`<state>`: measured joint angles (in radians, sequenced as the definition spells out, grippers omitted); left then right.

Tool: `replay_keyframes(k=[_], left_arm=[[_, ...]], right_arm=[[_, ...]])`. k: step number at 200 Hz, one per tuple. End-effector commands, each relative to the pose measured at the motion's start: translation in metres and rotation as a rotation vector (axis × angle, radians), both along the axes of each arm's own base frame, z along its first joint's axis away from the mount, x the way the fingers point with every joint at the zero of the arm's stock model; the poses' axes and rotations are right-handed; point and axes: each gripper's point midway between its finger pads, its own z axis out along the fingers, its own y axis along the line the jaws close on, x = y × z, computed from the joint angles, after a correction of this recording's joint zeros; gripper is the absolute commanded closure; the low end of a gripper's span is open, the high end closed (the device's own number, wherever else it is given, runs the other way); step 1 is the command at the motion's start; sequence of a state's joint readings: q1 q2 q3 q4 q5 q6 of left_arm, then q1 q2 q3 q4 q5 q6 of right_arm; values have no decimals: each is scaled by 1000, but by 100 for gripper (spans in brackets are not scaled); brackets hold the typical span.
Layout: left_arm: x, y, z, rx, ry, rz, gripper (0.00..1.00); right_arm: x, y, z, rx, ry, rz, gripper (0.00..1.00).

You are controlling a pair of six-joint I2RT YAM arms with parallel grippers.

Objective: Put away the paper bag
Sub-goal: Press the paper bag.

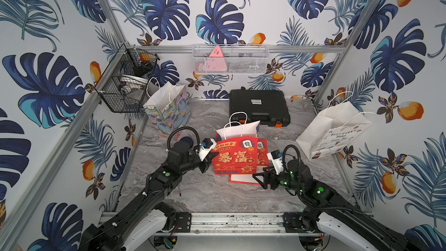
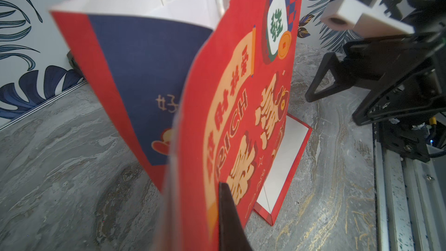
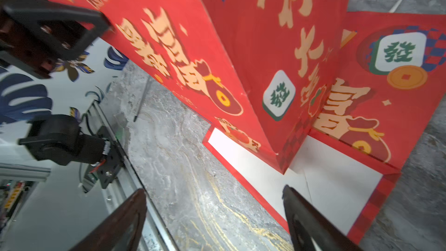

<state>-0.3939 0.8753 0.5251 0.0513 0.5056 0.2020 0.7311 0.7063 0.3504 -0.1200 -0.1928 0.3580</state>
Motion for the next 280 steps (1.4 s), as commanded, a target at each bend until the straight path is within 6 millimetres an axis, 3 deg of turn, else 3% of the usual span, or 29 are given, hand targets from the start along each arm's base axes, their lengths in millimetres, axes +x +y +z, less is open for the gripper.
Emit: replay_keyframes(k=[1, 28, 63, 130, 157, 188, 211, 235, 252, 280], left_arm=[[-6, -6, 7, -20, -26, -52, 100], [-14, -8, 7, -11, -31, -97, 100], [-22, -13, 8, -24, -21, -148, 100], [-24, -16, 2, -10, 0, -178, 100], [-22, -13, 4, -6, -16, -155, 100], [-26, -13, 10, -24, -34, -168, 100], [-28, -14, 12, -35, -36, -178, 100], [-29, -14, 9, -19, -29, -180, 100], [-30, -13, 8, -9, -31, -185, 100], [-34, -14, 9, -7, -35, -204, 100]], right_arm=[[31, -3, 8, -43, -184, -85, 10], [39, 4, 2, -77, -289, -37, 10], [29, 30, 4, 5, -404, 130, 11], [7, 48, 17, 116, -508, 312, 16], [9, 39, 14, 73, -520, 282, 16], [56, -7, -2, -140, -471, -57, 9], [51, 7, -7, -158, -433, 40, 7], [57, 9, -10, -182, -389, 33, 6], [51, 15, -4, -153, -414, 74, 6], [22, 40, 5, -57, -424, 291, 10]])
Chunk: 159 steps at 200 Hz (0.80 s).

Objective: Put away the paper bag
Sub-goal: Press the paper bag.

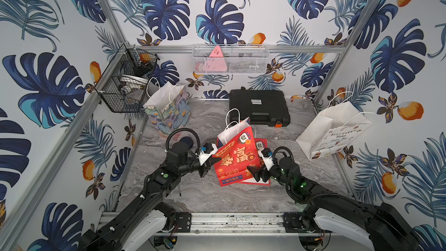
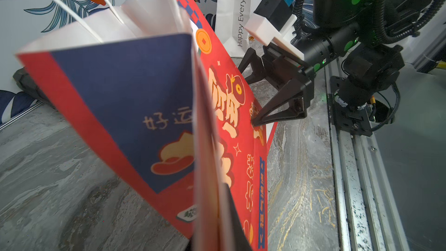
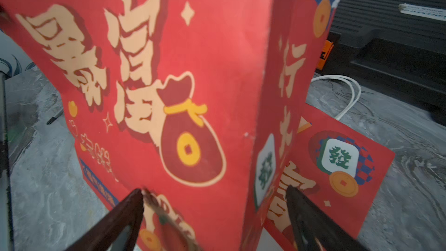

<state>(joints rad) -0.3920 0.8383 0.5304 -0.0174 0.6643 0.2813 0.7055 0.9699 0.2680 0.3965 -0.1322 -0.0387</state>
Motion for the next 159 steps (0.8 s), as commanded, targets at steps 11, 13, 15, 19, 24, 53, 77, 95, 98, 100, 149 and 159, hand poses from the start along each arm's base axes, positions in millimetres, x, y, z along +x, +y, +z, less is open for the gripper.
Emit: replay_keyframes(k=[11, 13, 15, 19, 24, 53, 77, 95, 98, 100, 149, 159], left_arm=[[-4, -2, 4, -5, -20, -34, 100], [-4, -3, 4, -6, -20, -34, 100], [-4, -3, 4, -6, -19, -34, 100], [-4, -2, 5, -9, -21, -32, 100], [-4, -3, 5, -10, -22, -34, 100], [-3, -2, 4, -5, -25, -27, 100], [-3, 0, 2, 2, -30, -16, 100], [-4, 1, 2, 7, -34, -13, 100], [-4, 2, 2, 7, -36, -13, 100], [-4, 2, 1, 8, -35, -12, 100], [-6, 0, 0, 8, -28, -28, 100], [-7, 0, -1, 13, -26, -35, 100]], right_arm=[[-39, 32, 8, 71, 48, 289, 12], [-42, 34, 8, 80, 56, 307, 12], [-44, 35, 8, 87, 63, 321, 13], [-49, 38, 8, 101, 83, 351, 13], [-54, 41, 7, 114, 104, 384, 14], [-70, 49, 6, 161, 178, 468, 21], [-51, 36, 17, 177, 88, 327, 19], [-35, 16, 33, 186, -23, 178, 16], [-33, 13, 36, 188, -37, 161, 16], [-32, 11, 37, 186, -44, 149, 16], [-3, -24, 50, 97, -122, -100, 3], [-2, -22, 54, 83, -131, -86, 2]])
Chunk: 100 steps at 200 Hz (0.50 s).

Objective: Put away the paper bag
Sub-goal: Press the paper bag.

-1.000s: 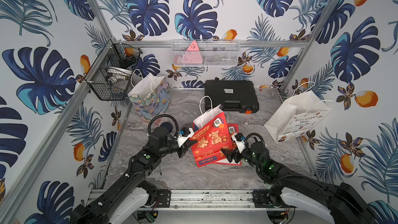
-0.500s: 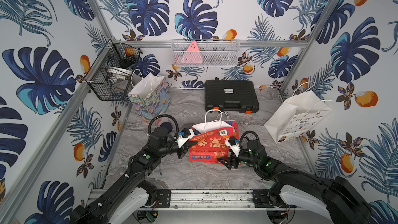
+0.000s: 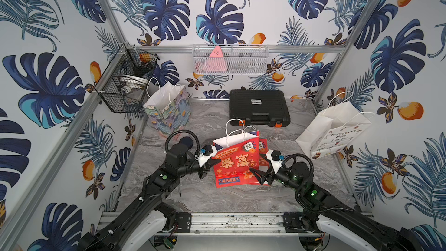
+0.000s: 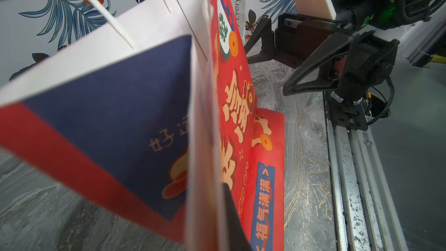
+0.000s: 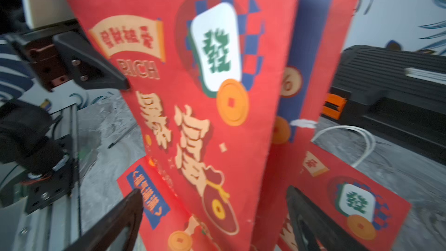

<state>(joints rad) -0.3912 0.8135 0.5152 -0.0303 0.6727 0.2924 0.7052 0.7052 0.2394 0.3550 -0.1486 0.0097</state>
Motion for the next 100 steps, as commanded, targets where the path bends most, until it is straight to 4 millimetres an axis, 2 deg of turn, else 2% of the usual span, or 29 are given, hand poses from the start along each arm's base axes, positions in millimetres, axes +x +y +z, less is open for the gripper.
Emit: replay_keyframes(k=[1, 35, 63, 86, 100], left_arm=[[-2, -1, 1, 10, -20, -26, 100], [-6, -2, 0, 11, -19, -41, 100], [-8, -2, 0, 7, -20, -48, 100], [-9, -3, 1, 4, -19, -56, 100], [-10, -4, 1, 1, -17, -63, 100]], right_arm=[[14, -11, 0, -74, -15, -91, 2], [23, -8, 26, -115, -92, -90, 0], [19, -1, 38, -114, -73, 48, 0], [28, -14, 49, -39, -3, 115, 0], [27, -17, 55, -16, 27, 174, 0]])
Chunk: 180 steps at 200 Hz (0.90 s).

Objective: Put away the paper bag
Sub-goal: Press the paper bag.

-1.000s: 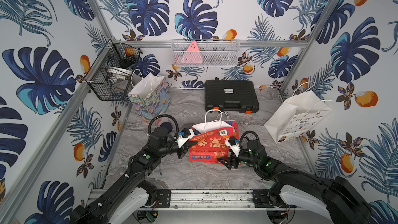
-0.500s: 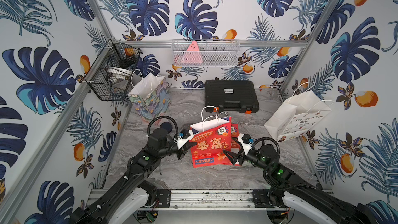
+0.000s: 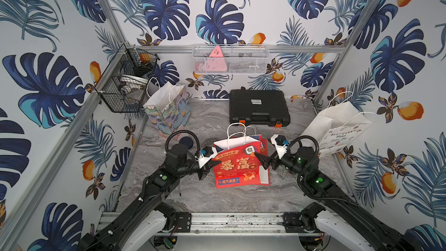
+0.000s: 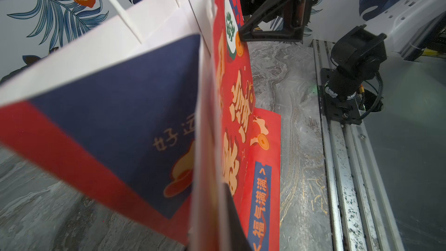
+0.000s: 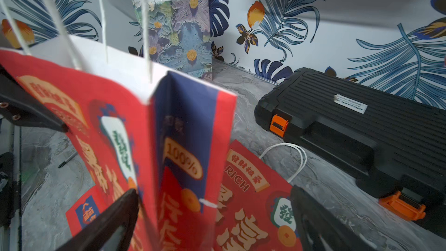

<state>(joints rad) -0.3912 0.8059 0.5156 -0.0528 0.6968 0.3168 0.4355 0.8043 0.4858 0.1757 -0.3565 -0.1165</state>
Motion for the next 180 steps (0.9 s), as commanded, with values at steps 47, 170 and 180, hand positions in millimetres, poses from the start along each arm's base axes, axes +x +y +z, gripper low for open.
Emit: replay_keyframes(k=[47, 170, 180], left_arm=[[-4, -5, 3, -15, -1, -44, 100], [16, -7, 5, -99, 109, 49, 100], [18, -7, 4, -99, 110, 60, 100]], right_arm=[[-42, 35, 21, 129, 141, 521, 0], [-47, 57, 8, 91, 145, 614, 36], [-46, 58, 7, 87, 140, 611, 42]])
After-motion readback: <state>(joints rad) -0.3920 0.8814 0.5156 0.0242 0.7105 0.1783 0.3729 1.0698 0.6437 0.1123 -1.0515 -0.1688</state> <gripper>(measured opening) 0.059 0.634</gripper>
